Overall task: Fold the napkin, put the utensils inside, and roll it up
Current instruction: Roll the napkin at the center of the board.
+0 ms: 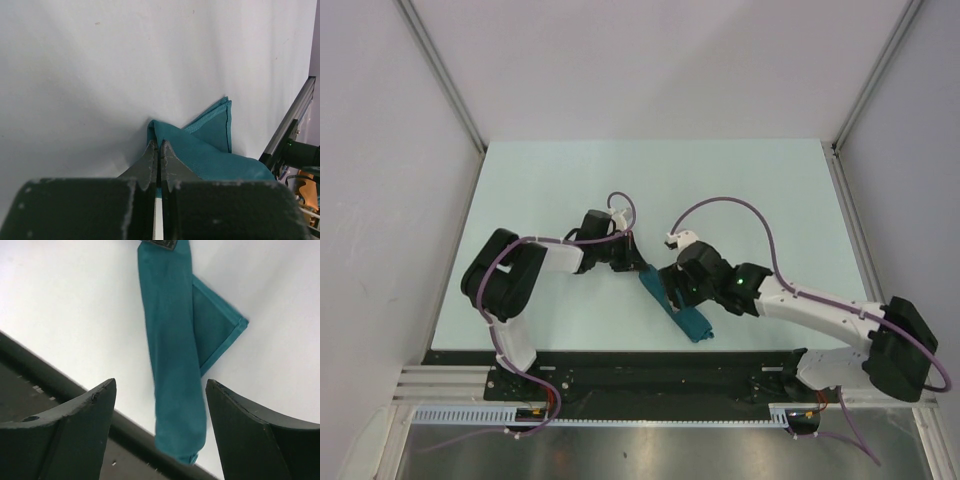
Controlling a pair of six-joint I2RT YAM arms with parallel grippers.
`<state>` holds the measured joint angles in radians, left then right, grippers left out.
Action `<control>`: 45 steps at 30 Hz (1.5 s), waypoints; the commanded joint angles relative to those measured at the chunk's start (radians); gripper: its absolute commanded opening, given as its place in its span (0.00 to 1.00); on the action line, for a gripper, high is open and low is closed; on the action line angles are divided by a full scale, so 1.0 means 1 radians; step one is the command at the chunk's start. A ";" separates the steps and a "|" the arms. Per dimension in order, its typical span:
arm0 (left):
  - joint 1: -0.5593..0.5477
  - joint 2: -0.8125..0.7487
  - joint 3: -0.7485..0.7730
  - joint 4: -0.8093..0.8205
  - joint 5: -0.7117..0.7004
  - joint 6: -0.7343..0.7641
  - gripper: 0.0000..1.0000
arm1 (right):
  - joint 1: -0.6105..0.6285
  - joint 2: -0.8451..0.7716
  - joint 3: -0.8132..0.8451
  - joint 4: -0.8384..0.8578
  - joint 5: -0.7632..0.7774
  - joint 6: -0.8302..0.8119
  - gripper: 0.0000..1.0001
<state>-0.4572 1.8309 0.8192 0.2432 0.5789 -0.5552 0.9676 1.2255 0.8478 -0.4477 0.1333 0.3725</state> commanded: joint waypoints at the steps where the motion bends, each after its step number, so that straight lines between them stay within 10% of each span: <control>1: 0.003 0.010 0.034 -0.008 -0.039 0.038 0.00 | 0.008 0.113 0.043 0.065 0.051 -0.118 0.77; 26: 0.002 0.007 0.069 -0.018 -0.022 0.038 0.00 | 0.005 0.373 -0.039 0.299 -0.103 -0.112 0.69; 33: 0.002 -0.007 0.069 0.007 -0.002 0.021 0.01 | -0.062 0.376 -0.124 0.356 -0.225 -0.051 0.41; 40: 0.054 -0.116 0.089 -0.016 -0.036 0.024 0.61 | -0.150 0.371 -0.231 0.478 -0.484 0.009 0.24; 45: 0.095 -0.215 0.051 -0.035 -0.092 0.049 0.70 | -0.219 0.373 -0.294 0.596 -0.676 0.051 0.23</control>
<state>-0.3923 1.7313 0.8642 0.1970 0.5369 -0.5396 0.7666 1.5536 0.6296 0.1551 -0.2962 0.3637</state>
